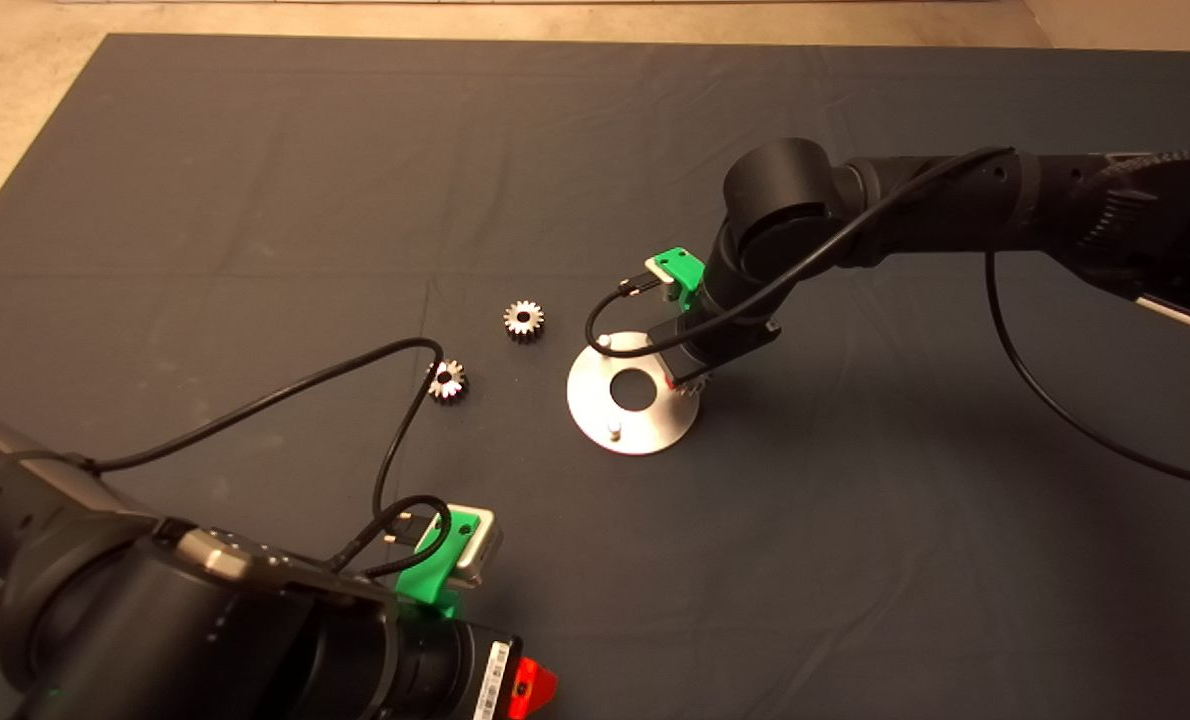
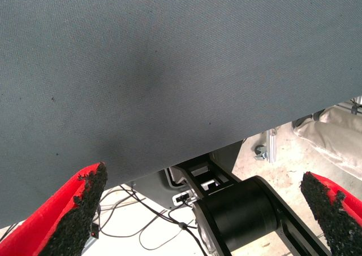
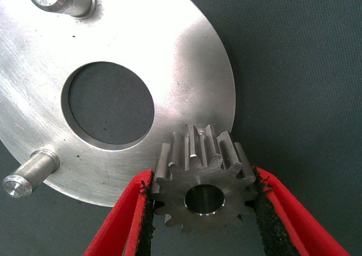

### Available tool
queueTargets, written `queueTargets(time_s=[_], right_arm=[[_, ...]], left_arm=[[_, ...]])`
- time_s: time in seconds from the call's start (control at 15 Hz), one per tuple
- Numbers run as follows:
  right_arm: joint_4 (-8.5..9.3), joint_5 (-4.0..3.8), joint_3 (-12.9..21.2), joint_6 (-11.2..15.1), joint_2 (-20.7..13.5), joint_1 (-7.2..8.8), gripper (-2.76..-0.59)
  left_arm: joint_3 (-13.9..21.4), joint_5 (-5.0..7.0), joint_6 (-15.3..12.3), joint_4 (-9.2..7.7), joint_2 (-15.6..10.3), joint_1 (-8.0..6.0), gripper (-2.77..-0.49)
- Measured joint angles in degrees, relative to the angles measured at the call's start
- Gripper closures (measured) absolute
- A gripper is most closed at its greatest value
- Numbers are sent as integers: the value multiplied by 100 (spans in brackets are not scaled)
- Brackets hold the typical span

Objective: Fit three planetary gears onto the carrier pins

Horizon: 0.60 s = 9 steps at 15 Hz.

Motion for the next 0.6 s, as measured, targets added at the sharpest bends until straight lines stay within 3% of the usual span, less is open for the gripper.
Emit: queueTargets(time_s=[0.2, 0.47, 0.6], right_arm=[[0, -2, -2, 2, 0, 0, -116], [0, -6, -28, 5, 0, 0, -146], [0, -7, -33, 5, 0, 0, -150]], left_arm=[[0, 0, 0, 0, 0, 0, -248], [0, 0, 0, 0, 0, 0, -248], [0, 0, 0, 0, 0, 0, -248]])
